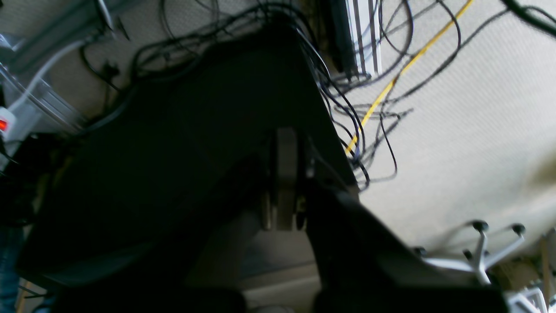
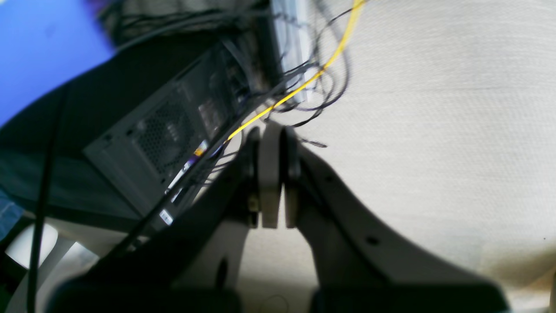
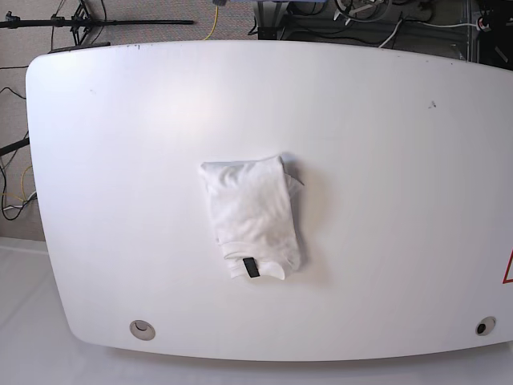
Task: Fold the T-shirt properly
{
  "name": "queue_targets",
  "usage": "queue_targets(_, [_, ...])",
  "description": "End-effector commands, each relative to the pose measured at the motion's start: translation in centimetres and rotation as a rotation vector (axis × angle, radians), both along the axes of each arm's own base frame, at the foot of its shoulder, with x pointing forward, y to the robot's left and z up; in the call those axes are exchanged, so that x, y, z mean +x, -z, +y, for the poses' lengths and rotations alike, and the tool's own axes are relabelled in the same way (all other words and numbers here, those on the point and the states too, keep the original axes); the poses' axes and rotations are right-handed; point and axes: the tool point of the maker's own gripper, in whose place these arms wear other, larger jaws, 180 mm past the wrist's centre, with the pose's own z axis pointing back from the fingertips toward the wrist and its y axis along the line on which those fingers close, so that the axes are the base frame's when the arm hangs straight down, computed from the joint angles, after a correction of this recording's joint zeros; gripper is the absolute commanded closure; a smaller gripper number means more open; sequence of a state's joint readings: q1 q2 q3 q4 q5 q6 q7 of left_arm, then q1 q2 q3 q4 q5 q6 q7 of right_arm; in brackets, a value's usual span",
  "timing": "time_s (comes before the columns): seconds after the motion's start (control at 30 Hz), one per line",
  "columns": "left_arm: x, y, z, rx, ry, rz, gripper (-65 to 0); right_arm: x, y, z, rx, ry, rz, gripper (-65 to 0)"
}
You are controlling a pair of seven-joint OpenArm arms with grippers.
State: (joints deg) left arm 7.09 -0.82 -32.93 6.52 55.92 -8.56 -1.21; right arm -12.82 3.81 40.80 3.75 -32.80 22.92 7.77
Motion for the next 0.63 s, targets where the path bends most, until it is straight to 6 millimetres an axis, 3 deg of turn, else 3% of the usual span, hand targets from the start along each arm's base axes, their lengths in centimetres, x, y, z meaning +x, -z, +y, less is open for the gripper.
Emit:
queue_targets(0.0, [-0.2,0.0,0.0,-0.003,0.007,0.004,0.0,-0.6,-0.2,0.5,0.017,0.001,0.009,0.0])
queue_targets(0.6, [-0.2,0.0,0.0,-0.002,0.007,0.005,0.0,0.6,0.0,0.5,0.021,0.001,-0.011,0.0])
